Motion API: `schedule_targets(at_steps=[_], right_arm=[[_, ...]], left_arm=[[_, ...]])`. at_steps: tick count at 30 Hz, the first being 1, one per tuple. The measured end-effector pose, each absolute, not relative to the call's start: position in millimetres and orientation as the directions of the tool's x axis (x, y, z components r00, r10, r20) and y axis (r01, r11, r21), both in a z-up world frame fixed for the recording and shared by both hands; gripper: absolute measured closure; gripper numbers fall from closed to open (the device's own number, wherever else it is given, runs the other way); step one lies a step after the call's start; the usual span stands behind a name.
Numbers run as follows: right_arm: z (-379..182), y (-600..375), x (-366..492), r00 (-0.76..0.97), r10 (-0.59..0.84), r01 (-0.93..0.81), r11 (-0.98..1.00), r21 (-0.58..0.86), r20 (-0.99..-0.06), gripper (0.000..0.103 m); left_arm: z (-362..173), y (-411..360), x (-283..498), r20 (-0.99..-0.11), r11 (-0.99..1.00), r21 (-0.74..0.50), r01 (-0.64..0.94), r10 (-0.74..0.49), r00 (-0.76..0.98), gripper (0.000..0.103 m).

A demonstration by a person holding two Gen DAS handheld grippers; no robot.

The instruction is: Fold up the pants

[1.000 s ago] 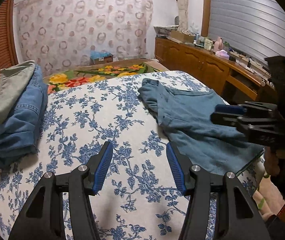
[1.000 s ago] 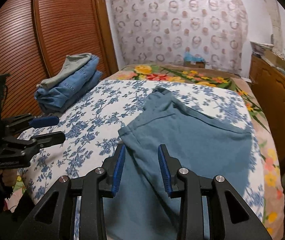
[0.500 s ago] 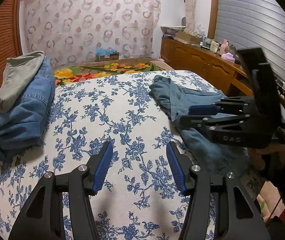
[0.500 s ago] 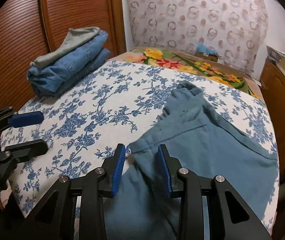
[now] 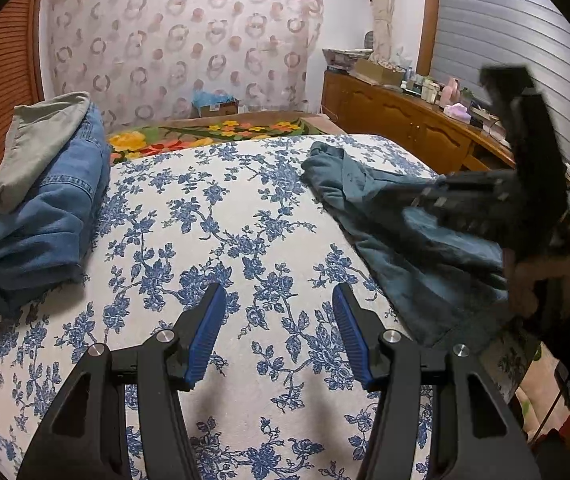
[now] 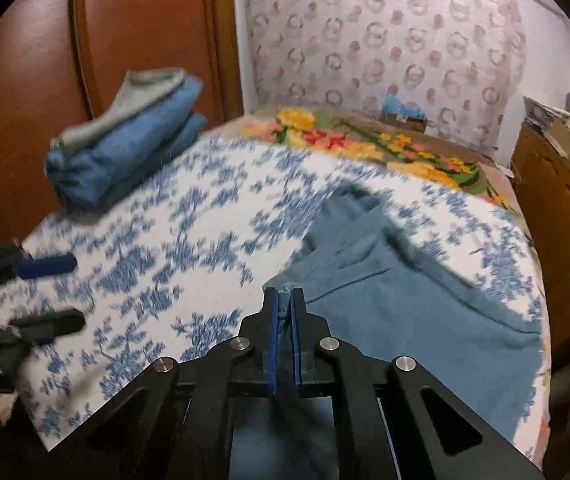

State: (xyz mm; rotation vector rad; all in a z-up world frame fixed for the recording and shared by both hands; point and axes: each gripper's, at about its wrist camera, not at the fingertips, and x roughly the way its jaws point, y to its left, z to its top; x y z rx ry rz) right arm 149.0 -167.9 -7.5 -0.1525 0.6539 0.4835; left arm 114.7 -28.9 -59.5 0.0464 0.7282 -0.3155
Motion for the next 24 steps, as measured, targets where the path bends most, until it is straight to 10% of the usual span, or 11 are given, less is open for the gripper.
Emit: schedule_targets(at_steps=[24], right_arm=[[20.5, -279.8, 172.3, 0.810, 0.126, -0.192, 0.980, -0.056, -0.573, 0.100]], left_arm=[[-57.2, -60.2, 115.7, -0.668, 0.931, -0.055, 0.362, -0.303, 0.680, 0.046]])
